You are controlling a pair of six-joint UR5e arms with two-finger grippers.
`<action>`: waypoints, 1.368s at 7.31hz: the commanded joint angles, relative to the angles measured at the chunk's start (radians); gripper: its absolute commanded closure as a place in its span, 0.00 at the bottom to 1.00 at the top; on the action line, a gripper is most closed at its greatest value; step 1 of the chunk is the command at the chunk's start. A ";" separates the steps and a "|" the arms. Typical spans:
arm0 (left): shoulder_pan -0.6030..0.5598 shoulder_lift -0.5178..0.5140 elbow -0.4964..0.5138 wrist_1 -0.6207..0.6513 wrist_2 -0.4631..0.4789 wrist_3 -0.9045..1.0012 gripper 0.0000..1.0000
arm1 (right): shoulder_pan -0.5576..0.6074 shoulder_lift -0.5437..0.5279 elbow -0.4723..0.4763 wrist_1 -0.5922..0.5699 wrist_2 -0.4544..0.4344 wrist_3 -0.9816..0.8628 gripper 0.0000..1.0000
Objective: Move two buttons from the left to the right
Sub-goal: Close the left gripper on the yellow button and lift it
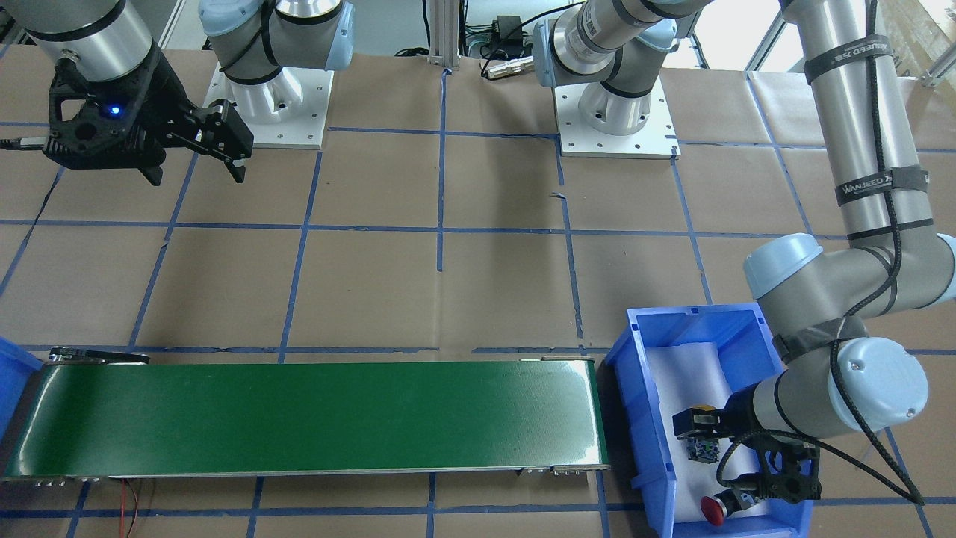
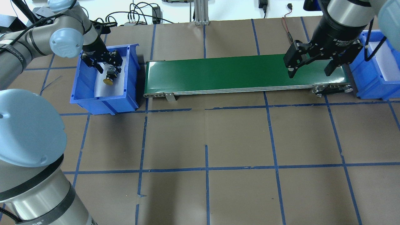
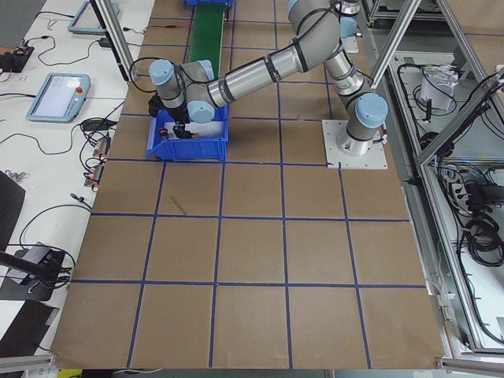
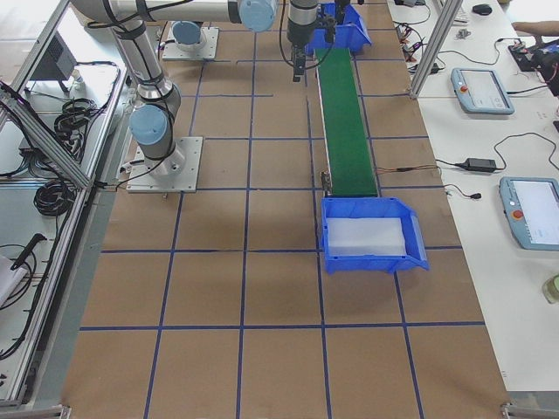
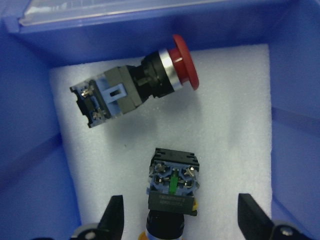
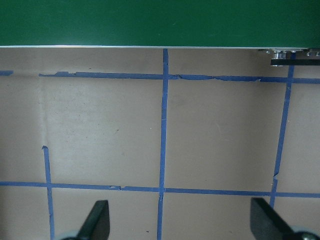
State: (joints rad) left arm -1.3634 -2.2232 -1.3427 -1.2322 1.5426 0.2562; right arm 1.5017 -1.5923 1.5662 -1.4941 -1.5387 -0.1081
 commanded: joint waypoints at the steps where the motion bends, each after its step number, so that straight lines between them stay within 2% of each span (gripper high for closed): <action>1: 0.000 -0.025 0.002 0.006 -0.001 -0.002 0.18 | 0.000 0.000 0.000 0.000 0.000 0.001 0.00; 2: -0.002 -0.024 0.002 0.011 -0.001 -0.002 0.23 | 0.000 0.000 0.000 0.000 0.000 -0.001 0.00; 4: -0.002 -0.018 0.002 0.013 0.001 0.008 0.62 | 0.000 0.000 0.000 0.000 0.000 -0.001 0.00; 5: -0.005 -0.013 0.002 0.013 0.008 0.009 0.73 | 0.000 0.000 0.000 0.000 0.000 -0.001 0.00; 6: -0.003 -0.006 0.002 0.013 0.010 0.009 0.77 | 0.000 0.000 0.000 0.000 0.000 0.001 0.00; 10: -0.002 0.129 -0.007 -0.026 0.017 0.009 0.77 | 0.000 0.000 0.000 0.000 0.002 -0.001 0.00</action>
State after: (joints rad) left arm -1.3662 -2.1427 -1.3468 -1.2388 1.5570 0.2665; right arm 1.5017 -1.5923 1.5662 -1.4941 -1.5382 -0.1088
